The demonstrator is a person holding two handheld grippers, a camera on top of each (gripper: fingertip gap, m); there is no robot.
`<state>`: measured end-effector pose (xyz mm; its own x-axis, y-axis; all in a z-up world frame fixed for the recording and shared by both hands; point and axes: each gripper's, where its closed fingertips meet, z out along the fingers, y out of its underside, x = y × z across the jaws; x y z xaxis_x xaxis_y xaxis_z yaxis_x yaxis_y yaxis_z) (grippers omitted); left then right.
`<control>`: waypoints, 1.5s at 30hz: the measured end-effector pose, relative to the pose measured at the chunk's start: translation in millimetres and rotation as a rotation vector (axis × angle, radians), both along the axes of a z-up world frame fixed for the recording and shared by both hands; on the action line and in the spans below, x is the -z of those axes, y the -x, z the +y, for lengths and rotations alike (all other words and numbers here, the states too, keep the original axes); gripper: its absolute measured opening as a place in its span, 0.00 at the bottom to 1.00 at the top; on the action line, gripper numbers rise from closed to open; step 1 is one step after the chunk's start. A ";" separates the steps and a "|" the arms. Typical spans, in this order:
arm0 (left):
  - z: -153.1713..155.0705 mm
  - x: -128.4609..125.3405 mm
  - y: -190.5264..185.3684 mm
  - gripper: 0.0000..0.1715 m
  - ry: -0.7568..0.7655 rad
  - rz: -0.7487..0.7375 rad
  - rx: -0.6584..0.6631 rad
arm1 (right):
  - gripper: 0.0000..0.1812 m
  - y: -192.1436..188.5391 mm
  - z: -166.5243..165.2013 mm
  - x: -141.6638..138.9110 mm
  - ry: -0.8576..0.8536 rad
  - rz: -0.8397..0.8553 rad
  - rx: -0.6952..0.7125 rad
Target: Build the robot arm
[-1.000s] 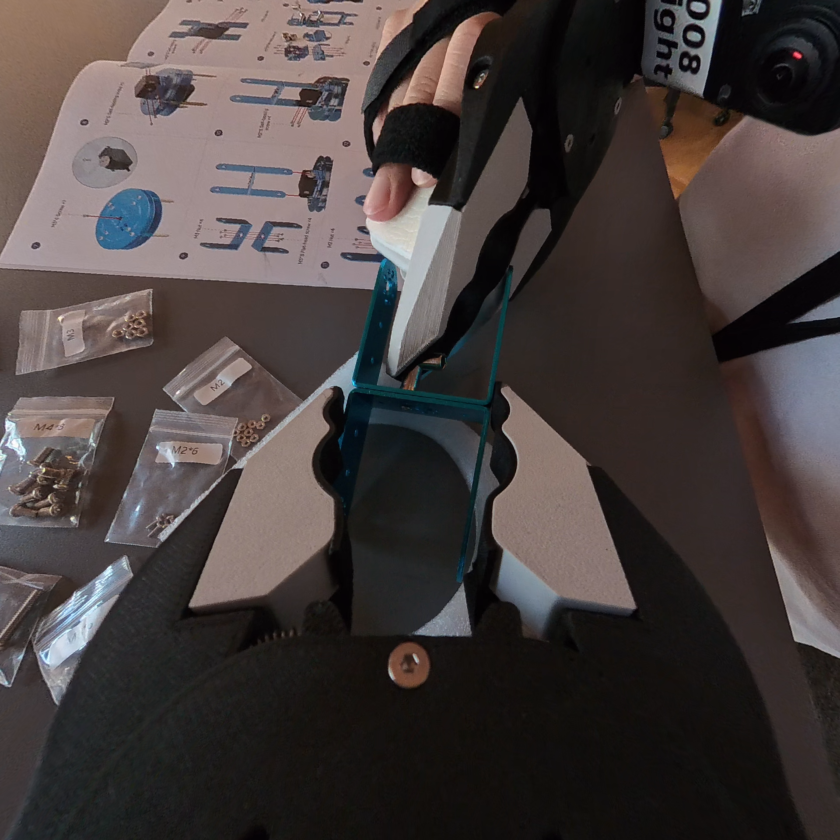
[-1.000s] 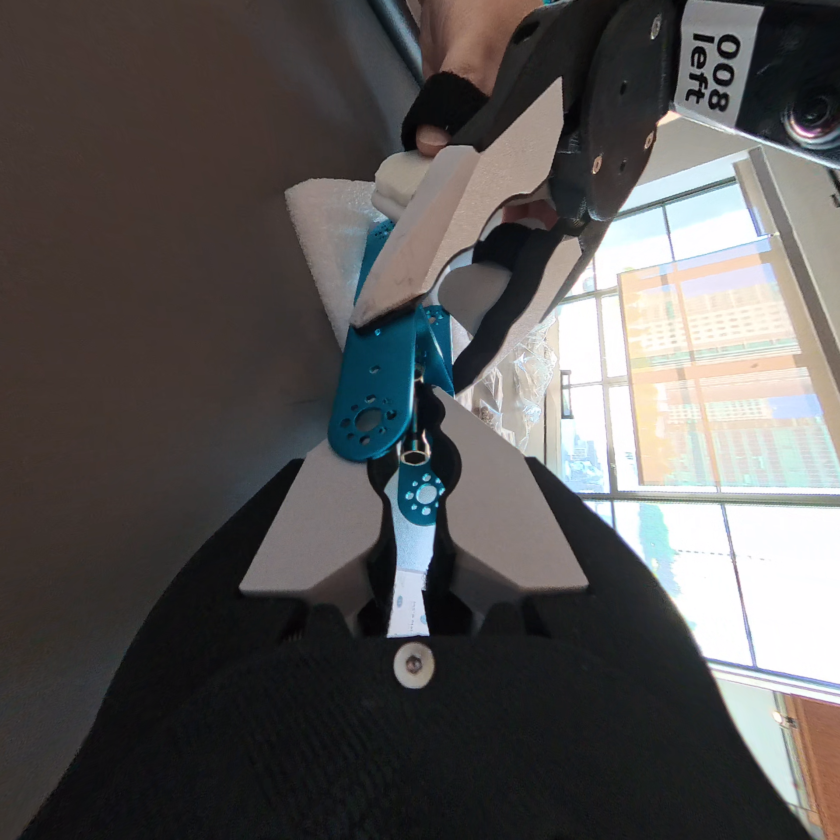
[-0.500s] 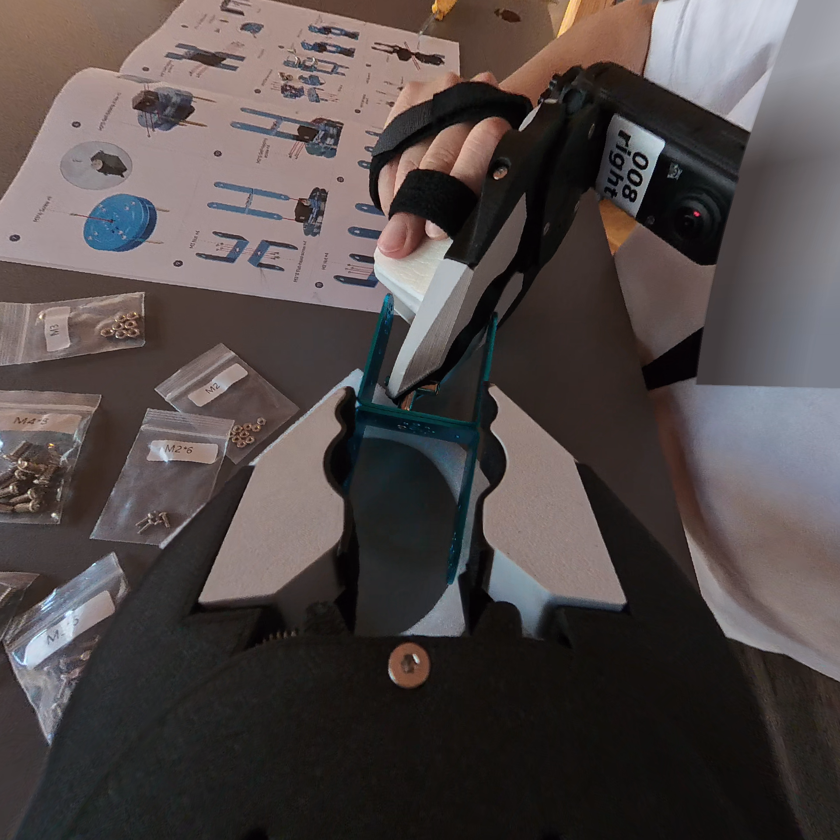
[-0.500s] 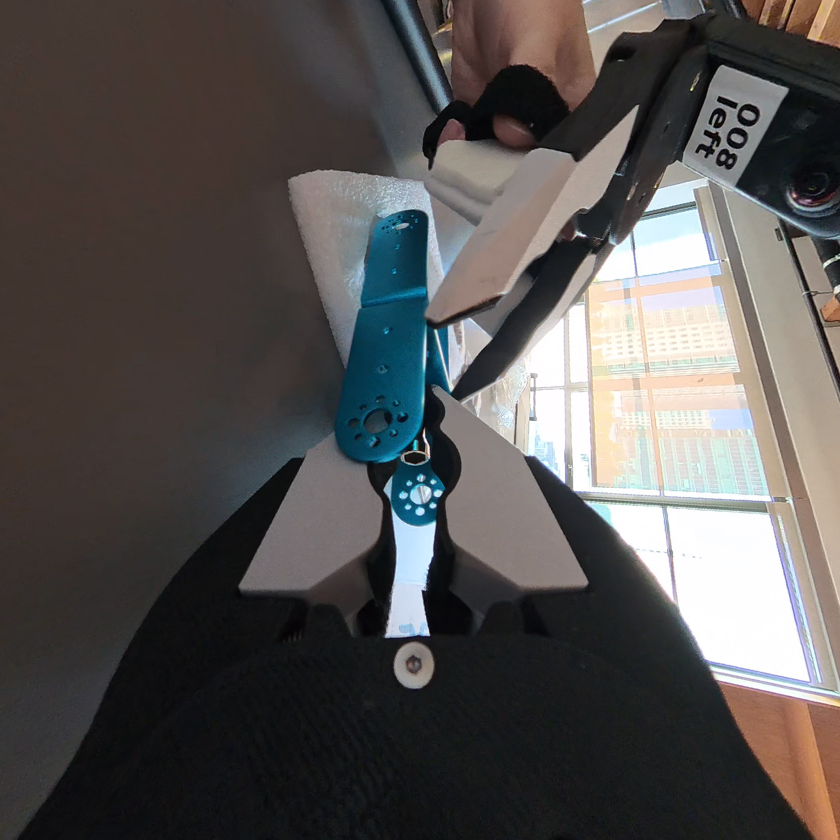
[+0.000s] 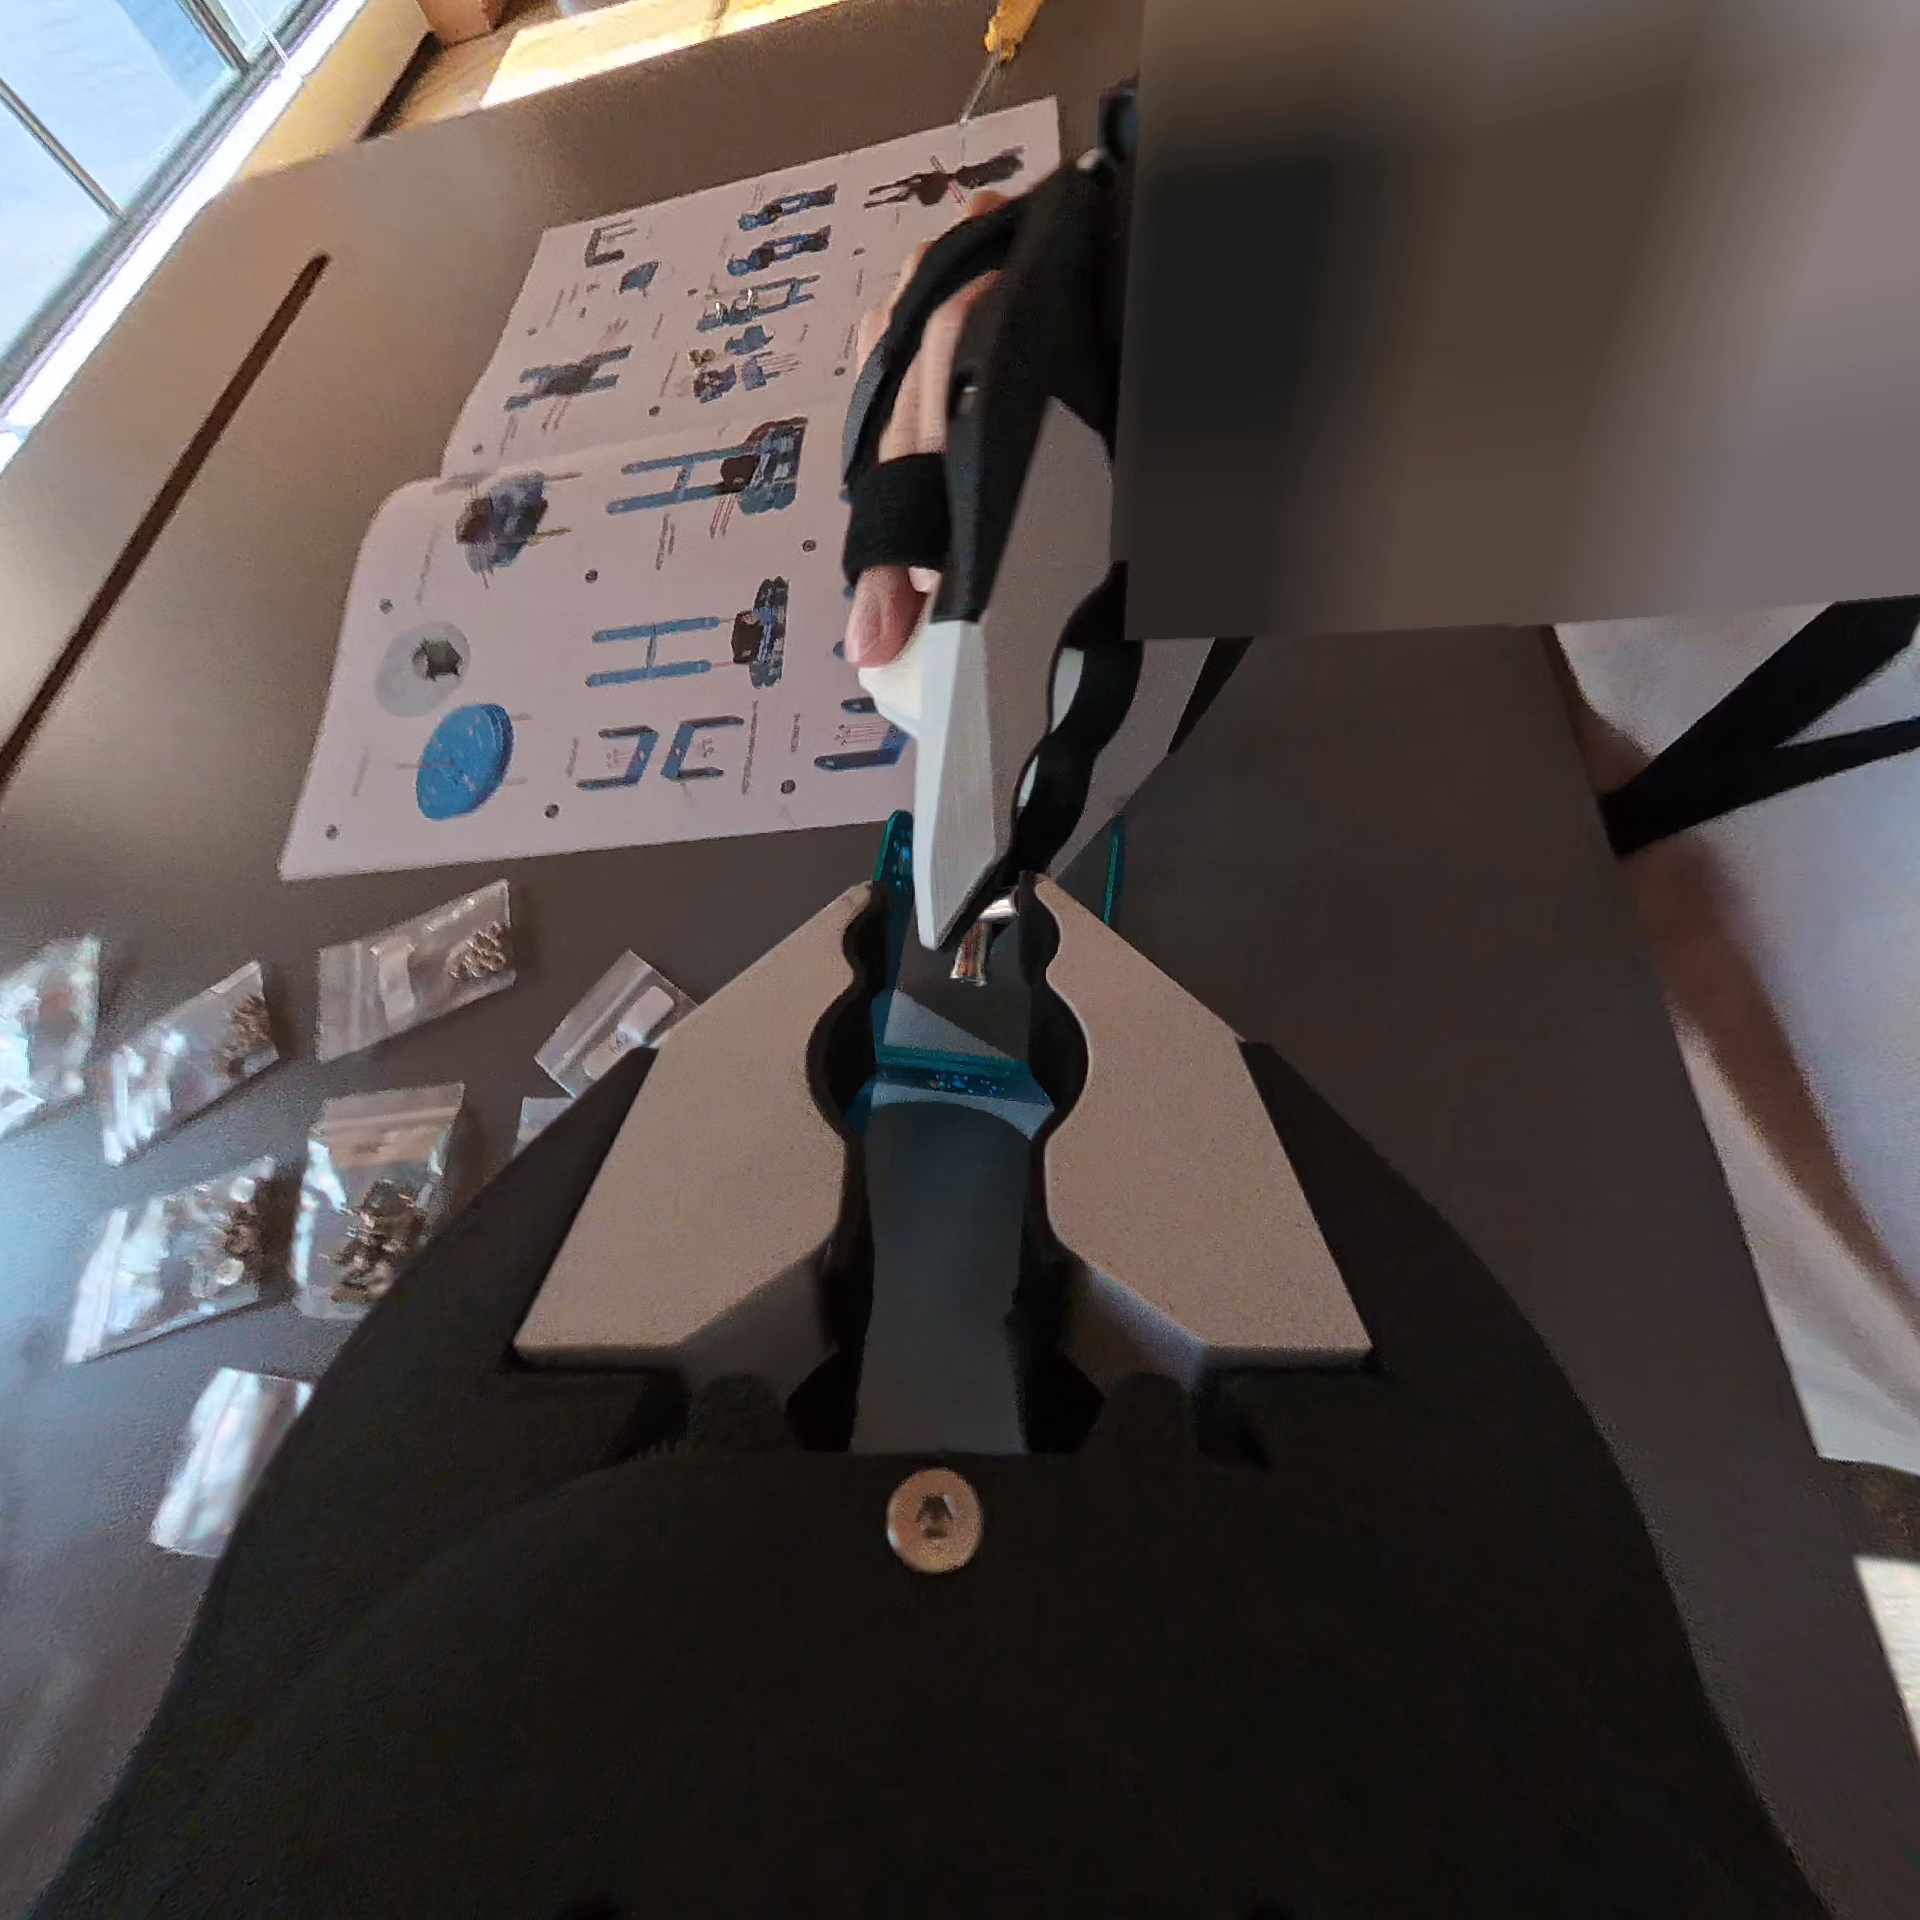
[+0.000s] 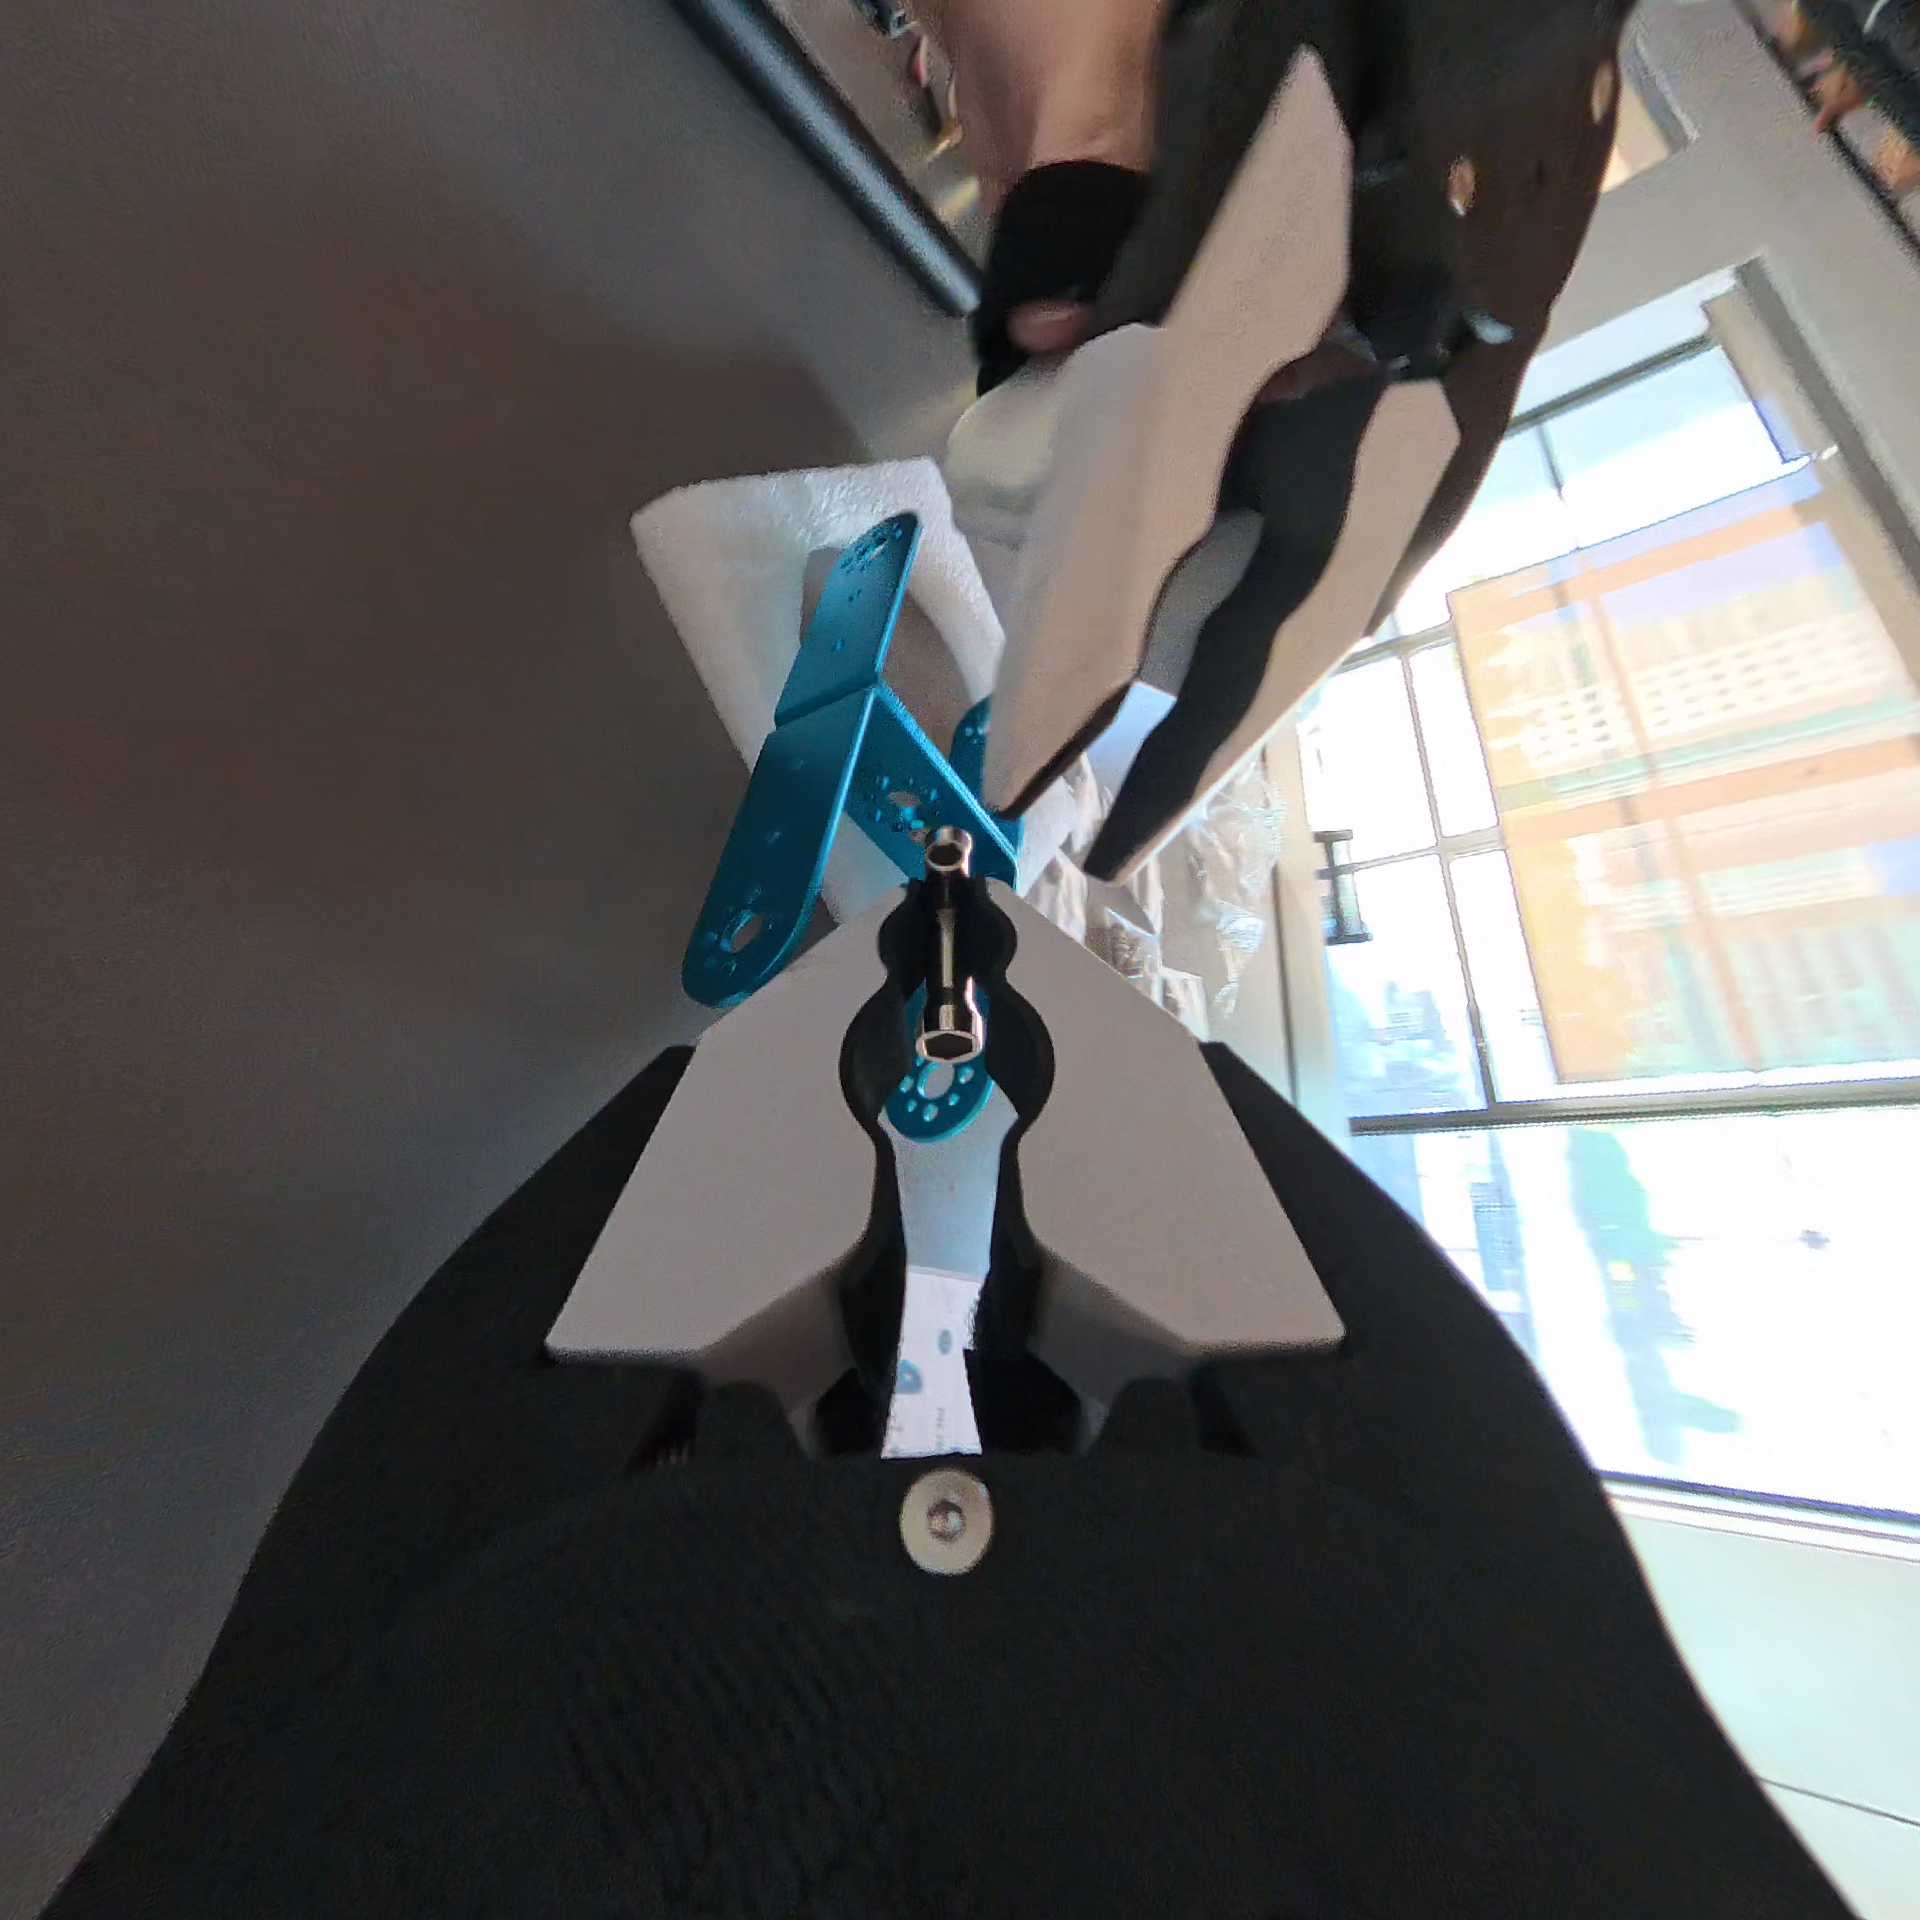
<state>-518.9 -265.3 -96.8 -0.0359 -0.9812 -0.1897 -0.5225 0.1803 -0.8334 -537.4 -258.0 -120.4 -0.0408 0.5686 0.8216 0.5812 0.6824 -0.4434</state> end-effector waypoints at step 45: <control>-5.0 3.4 1.8 0.03 -0.184 0.074 -0.020 | 0.05 -23.1 -6.4 -16.9 0.586 0.226 0.087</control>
<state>-520.7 -270.3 -100.1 -0.0369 -0.9310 -0.3632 -0.5863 0.3145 -0.7465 -514.3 -264.3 -103.6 0.1642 0.9202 0.3554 0.4722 0.2430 -0.8473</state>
